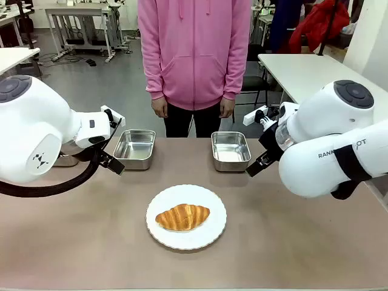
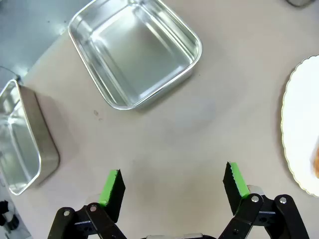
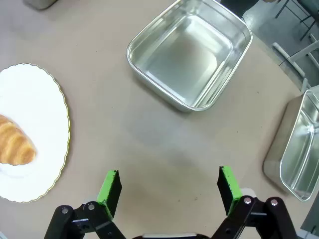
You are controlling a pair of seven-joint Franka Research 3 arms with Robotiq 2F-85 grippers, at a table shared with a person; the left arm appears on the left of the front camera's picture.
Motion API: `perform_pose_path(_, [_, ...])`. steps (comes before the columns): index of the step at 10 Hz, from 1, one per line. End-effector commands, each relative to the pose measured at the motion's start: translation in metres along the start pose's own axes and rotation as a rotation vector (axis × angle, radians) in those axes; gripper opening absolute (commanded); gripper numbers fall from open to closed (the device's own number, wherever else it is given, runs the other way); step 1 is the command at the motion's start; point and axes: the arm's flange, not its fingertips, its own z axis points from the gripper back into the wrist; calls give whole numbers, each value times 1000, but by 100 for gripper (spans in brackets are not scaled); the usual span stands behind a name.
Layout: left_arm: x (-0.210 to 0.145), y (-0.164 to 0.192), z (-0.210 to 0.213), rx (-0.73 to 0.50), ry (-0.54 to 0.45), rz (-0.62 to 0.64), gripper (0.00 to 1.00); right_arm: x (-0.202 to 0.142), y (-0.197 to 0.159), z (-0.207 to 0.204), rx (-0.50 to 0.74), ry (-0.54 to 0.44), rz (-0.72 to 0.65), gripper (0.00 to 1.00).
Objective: Place the bread in the container.
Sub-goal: Place the Butter Roll into the Airtight Container indicated by the human.
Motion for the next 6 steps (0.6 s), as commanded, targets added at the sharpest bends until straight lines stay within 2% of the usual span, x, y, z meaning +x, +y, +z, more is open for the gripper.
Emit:
perform_pose_path(1, [0, 0, 0, 0, 0, 0, 100, 0, 0, 0, 0, 0, 0, 100])
perform_pose_path(6, [0, 0, 0, 0, 0, 0, 100, 0, 0, 0, 0, 0, 0, 100])
